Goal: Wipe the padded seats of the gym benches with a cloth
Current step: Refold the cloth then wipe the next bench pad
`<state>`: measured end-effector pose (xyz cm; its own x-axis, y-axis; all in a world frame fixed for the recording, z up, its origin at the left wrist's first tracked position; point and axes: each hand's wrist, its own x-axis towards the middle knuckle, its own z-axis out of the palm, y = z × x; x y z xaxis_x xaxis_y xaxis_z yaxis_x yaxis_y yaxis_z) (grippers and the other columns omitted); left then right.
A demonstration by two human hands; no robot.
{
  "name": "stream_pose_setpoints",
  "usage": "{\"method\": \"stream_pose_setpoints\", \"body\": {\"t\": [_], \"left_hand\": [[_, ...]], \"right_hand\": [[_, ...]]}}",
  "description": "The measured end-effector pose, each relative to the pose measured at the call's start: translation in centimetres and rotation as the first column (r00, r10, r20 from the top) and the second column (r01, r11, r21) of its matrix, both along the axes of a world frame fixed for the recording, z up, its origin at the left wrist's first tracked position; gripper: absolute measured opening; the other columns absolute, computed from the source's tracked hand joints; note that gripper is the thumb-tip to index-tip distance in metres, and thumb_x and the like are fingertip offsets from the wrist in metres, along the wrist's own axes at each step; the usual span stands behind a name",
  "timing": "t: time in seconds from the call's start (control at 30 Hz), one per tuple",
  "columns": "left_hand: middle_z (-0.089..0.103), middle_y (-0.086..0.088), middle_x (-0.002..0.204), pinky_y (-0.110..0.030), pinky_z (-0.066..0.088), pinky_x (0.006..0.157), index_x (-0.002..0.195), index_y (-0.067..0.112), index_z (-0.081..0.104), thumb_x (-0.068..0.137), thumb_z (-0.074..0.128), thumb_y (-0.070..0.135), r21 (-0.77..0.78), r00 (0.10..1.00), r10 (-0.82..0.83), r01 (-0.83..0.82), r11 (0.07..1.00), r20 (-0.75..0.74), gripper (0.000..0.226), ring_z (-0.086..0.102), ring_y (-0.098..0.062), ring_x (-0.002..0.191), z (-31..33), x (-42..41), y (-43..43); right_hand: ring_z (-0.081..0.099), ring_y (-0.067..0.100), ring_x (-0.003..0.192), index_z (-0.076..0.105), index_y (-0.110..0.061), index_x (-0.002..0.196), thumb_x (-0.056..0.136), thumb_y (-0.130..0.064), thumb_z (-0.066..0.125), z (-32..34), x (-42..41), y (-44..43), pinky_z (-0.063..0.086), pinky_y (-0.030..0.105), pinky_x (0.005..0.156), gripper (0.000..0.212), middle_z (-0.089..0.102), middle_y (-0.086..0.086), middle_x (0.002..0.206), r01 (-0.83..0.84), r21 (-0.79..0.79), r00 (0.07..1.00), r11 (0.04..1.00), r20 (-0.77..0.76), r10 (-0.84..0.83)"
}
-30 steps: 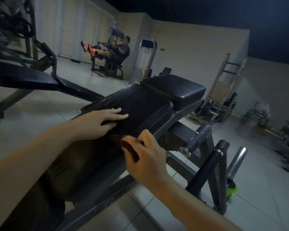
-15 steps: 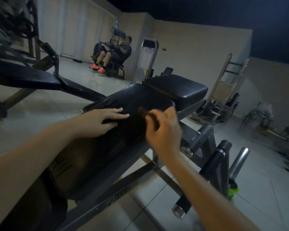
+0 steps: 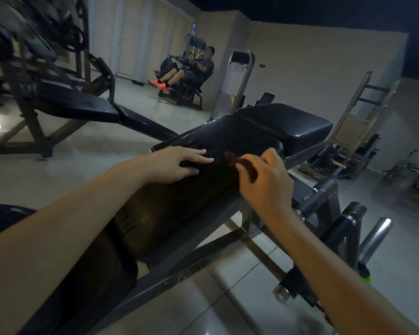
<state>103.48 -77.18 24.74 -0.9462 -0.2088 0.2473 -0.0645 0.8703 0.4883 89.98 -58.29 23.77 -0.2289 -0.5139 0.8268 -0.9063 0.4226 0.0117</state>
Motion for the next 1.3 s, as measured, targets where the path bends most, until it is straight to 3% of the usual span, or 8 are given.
{"method": "stream_pose_setpoints", "body": {"t": [0.13, 0.27, 0.5, 0.67, 0.83, 0.93, 1.1, 1.3], "left_hand": [[0.033, 0.017, 0.154, -0.036, 0.018, 0.118, 0.137, 0.043, 0.049, 0.098, 0.057, 0.026, 0.008, 0.998, 0.039, -0.038, 0.999, -0.057, 0.043, 0.027, -0.008, 0.144, -0.3, 0.5, -0.1], [0.037, 0.014, 0.153, -0.020, 0.029, 0.106, 0.136, 0.038, 0.053, 0.096, 0.061, 0.023, 0.066, 0.998, 0.042, -0.038, 0.997, -0.056, 0.044, 0.038, -0.009, 0.138, -0.8, 1.4, -0.2], [0.032, 0.015, 0.156, -0.038, 0.026, 0.119, 0.139, 0.041, 0.049, 0.097, 0.060, 0.025, 0.057, 0.998, 0.061, -0.061, 0.996, 0.009, 0.047, 0.029, -0.010, 0.144, -1.9, 3.3, -0.2], [0.022, 0.021, 0.158, -0.040, 0.012, 0.123, 0.141, 0.051, 0.038, 0.101, 0.051, 0.028, 0.097, 0.994, 0.103, -0.105, 0.990, 0.028, 0.048, 0.018, -0.006, 0.147, -3.3, 4.4, 0.4], [0.019, 0.018, 0.159, -0.032, 0.015, 0.119, 0.147, 0.046, 0.030, 0.103, 0.045, 0.026, 0.078, 0.978, 0.200, -0.195, 0.978, -0.059, 0.051, 0.018, -0.006, 0.147, -4.7, 4.6, 3.4], [0.021, 0.017, 0.159, -0.030, 0.016, 0.118, 0.147, 0.045, 0.028, 0.103, 0.044, 0.026, 0.083, 0.971, 0.224, -0.218, 0.972, -0.078, 0.051, 0.018, -0.005, 0.147, -4.9, 4.5, 3.9], [0.029, 0.018, 0.155, -0.030, 0.020, 0.116, 0.142, 0.048, 0.035, 0.101, 0.048, 0.025, 0.109, 0.942, 0.288, -0.273, 0.956, -0.173, 0.049, 0.023, -0.003, 0.144, -5.5, 4.0, 4.0], [0.021, 0.032, 0.146, -0.024, 0.016, 0.113, 0.128, 0.062, 0.028, 0.101, 0.047, 0.030, 0.098, 0.959, 0.215, -0.200, 0.975, -0.184, 0.046, 0.016, 0.011, 0.134, -5.9, 4.3, 3.3]], "right_hand": [[0.042, 0.009, 0.075, 0.067, -0.017, 0.105, 0.090, -0.028, 0.068, -0.8, 1.5, -0.3, 0.030, 0.013, 0.059, 0.019, 0.039, -0.005, 0.092, 0.027, -0.016, 0.998, 1.000, 0.058, -0.026], [0.043, 0.010, 0.077, 0.067, -0.019, 0.104, 0.090, -0.028, 0.065, -7.0, 8.9, -0.9, 0.043, 0.021, 0.055, 0.016, 0.043, -0.003, 0.094, -0.210, 0.127, 0.977, 0.969, 0.043, 0.207], [0.044, 0.013, 0.074, 0.070, -0.019, 0.103, 0.092, -0.030, 0.060, -8.3, 10.4, -0.8, 0.044, 0.027, 0.052, 0.019, 0.050, 0.000, 0.090, -0.328, 0.281, 0.929, 0.902, -0.080, 0.362], [0.039, 0.009, 0.077, 0.066, -0.017, 0.105, 0.091, -0.029, 0.064, -0.3, 0.3, 0.3, 0.039, 0.020, 0.057, 0.018, 0.040, -0.004, 0.093, -0.031, 0.013, 0.998, 0.999, -0.050, 0.032], [0.039, 0.011, 0.083, 0.068, -0.019, 0.111, 0.096, -0.031, 0.060, 4.1, -5.0, 0.4, 0.024, 0.014, 0.058, 0.021, 0.038, -0.004, 0.095, 0.212, -0.111, 0.974, 0.971, 0.109, -0.200], [0.040, 0.009, 0.077, 0.067, -0.018, 0.105, 0.094, -0.029, 0.062, 2.7, -3.3, 0.3, 0.038, 0.018, 0.060, 0.017, 0.039, -0.005, 0.094, 0.120, -0.094, 0.992, 0.988, 0.057, -0.115], [0.040, 0.005, 0.075, 0.066, -0.018, 0.103, 0.092, -0.033, 0.059, -2.3, 2.2, 0.5, 0.044, 0.018, 0.055, 0.020, 0.045, -0.003, 0.091, -0.239, 0.162, 0.966, 0.957, -0.065, 0.252], [0.040, 0.004, 0.075, 0.066, -0.017, 0.103, 0.091, -0.031, 0.063, 0.2, -2.1, 0.7, 0.042, 0.016, 0.058, 0.019, 0.045, -0.005, 0.092, -0.184, 0.083, 0.978, 0.979, -0.086, 0.191]]}}
